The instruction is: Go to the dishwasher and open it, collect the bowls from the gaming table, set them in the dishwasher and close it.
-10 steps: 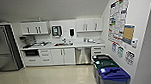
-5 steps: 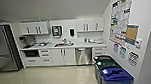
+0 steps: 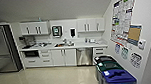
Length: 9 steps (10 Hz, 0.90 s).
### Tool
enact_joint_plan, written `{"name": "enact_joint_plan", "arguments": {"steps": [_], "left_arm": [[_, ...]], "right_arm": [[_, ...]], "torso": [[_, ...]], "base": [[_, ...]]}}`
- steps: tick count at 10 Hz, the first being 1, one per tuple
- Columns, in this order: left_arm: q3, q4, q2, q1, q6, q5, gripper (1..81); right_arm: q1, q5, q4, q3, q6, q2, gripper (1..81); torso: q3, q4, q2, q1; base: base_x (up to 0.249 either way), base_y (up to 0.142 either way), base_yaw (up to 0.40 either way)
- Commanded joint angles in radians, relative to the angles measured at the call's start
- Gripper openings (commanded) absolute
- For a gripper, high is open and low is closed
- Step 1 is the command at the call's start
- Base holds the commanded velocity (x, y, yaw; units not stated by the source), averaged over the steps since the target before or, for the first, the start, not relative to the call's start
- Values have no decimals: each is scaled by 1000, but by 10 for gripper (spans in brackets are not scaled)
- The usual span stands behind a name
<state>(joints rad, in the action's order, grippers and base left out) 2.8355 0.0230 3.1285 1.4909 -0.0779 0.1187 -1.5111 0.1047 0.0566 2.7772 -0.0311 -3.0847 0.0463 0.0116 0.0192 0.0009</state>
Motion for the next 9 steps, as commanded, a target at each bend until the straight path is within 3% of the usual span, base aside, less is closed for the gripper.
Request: {"name": "enact_joint_plan", "arguments": {"steps": [1,9], "left_arm": [[1,3,6,-63,6,-44,811],[1,5,4,-62,6,-44,811]], "right_arm": [[64,-43,-3,1,-1,-4,811],[71,-51,-3,-6,3,-8,811]], "torso": [[0,0,0,0],[0,0,0,0]], "base": [[90,0,0],[94,0,0]]}}
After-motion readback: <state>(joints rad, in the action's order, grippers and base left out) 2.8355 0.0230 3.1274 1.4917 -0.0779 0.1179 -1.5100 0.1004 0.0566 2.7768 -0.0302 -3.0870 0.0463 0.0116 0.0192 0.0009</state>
